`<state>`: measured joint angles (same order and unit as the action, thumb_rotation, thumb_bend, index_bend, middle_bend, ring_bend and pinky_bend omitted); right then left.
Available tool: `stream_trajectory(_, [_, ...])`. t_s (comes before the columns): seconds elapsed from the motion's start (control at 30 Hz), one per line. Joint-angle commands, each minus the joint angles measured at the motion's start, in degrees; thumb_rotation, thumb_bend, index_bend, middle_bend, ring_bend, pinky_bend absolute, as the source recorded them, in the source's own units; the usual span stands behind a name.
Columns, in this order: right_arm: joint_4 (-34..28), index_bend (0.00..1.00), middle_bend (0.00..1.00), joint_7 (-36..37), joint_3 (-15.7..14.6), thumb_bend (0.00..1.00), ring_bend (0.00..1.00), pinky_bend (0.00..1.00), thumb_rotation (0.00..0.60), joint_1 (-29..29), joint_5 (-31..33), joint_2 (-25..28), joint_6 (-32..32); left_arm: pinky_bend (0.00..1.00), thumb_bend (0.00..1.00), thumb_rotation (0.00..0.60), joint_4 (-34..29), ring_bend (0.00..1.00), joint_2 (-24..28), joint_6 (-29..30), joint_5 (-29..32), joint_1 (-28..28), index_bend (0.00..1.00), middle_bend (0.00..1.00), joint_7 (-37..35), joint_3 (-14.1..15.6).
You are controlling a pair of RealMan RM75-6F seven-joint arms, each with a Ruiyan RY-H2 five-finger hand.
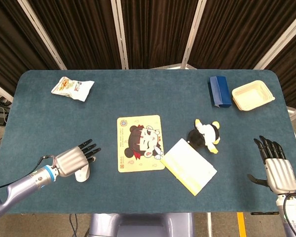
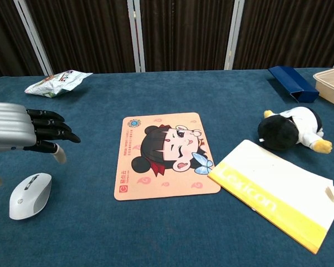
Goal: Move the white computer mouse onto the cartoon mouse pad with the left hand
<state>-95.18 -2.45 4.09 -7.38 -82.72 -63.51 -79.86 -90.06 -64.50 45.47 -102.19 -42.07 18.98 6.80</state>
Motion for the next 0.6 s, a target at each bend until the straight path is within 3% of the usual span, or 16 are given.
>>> stream_trajectory(0.03, [0.0,0.00,0.00,0.1,0.0,0.11,0.00,0.00,0.600,0.0,0.0,0.0,0.0,0.00,0.11,0.600,1.2,0.00,-1.1,-1.3,-0.3,-0.9,0.20,0.00,-0.7,0.9])
stream_trajectory(0.43, [-0.1,0.00,0.00,0.1,0.0,0.11,0.00,0.00,0.600,0.0,0.0,0.1,0.1,0.00,0.07,0.600,3.6,0.00,-3.8,-1.8,0.7,-0.9,0.19,0.00,-1.5,1.6])
stream_trajectory(0.6, [-0.1,0.00,0.00,0.2,0.0,0.11,0.00,0.00,0.600,0.0,0.0,0.1,0.1,0.00,0.01,0.600,4.6,0.00,-4.5,-1.1,0.8,-0.7,0.20,0.00,-2.4,2.0])
